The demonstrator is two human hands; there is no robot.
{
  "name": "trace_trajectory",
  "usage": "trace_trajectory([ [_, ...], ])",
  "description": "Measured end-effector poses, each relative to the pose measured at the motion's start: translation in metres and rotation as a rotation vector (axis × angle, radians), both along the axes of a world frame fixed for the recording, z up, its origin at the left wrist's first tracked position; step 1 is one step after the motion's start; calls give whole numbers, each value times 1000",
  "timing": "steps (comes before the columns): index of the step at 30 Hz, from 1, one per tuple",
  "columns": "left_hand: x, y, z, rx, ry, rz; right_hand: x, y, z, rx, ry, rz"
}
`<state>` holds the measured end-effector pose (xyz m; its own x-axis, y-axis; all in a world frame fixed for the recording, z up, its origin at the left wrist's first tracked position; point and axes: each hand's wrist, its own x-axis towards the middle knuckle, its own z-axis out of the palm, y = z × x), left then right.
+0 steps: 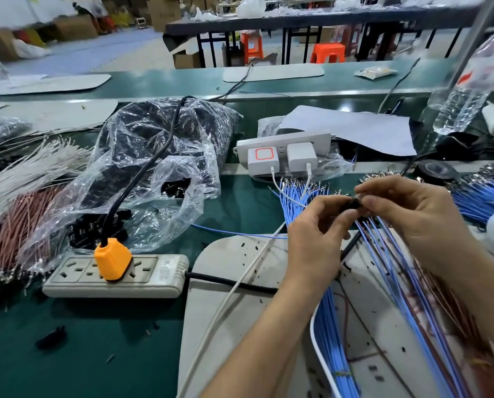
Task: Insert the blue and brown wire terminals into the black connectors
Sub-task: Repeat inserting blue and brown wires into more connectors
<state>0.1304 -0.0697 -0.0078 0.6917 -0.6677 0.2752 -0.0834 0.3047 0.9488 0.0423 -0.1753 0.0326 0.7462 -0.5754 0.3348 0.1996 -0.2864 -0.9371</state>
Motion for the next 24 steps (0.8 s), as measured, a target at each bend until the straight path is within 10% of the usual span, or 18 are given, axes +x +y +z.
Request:
trace_trajectory([
  [24, -3, 5, 4, 84, 7, -82, -12, -25, -4, 115, 174, 206],
])
